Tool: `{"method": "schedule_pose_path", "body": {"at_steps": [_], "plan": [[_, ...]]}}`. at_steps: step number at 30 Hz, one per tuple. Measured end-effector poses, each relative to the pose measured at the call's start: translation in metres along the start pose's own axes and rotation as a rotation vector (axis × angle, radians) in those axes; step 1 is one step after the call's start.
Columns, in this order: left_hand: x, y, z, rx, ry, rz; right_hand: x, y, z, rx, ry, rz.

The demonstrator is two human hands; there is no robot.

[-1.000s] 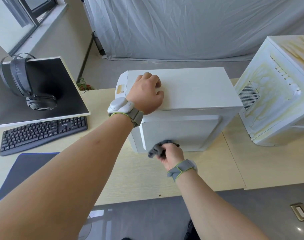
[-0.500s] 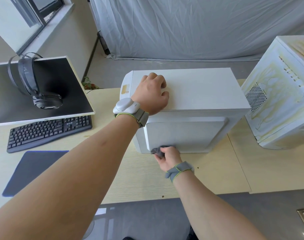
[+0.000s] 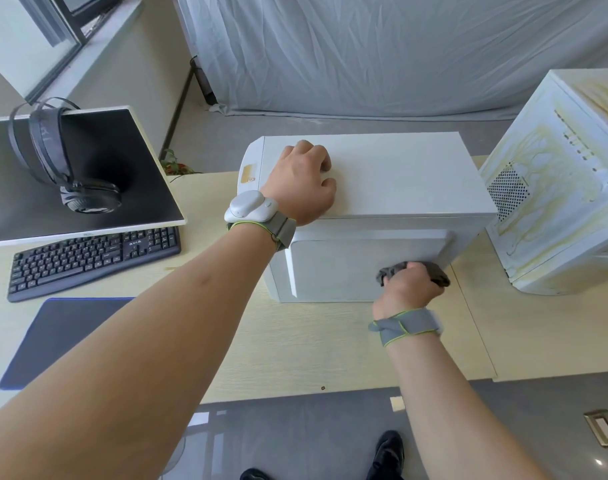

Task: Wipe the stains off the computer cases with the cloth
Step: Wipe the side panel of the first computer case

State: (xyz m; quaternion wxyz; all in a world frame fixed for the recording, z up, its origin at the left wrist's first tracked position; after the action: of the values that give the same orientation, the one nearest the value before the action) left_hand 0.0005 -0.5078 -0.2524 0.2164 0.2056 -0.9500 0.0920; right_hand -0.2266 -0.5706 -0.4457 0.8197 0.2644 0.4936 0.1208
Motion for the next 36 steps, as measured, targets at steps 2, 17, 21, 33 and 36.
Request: {"method": "schedule_pose_path", "body": {"at_steps": [2,17,21,33,36], "plan": [[0.0,0.0,0.0,-0.007,0.001,-0.001,0.002,0.027,0.022,-0.143,0.029,-0.121],[-0.003,-0.001,0.001,0.002,0.007,0.003,0.117,-0.005,-0.032,-0.302,0.316,0.425],[-0.002,-0.001,0.0,0.009,0.007,0.014,0.16,0.015,-0.008,-0.379,0.274,0.563],[0.004,0.0,-0.002,0.002,0.013,0.032,0.044,0.069,0.061,-0.511,-0.002,0.533],[0.004,0.001,-0.001,-0.005,0.005,0.019,-0.002,0.082,0.066,-0.501,0.009,0.393]]}}
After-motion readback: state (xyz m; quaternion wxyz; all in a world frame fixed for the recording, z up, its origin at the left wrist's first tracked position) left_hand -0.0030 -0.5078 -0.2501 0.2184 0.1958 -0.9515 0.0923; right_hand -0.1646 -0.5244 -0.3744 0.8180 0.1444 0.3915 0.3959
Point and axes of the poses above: each hand's wrist, its own y-axis away from the middle knuckle, its own z-axis out of the palm, x = y × z, the point moved 7 cm from there along -y, towards the middle knuckle, and after that the axes turned 12 degrees about -x, right-handed, at the moved point
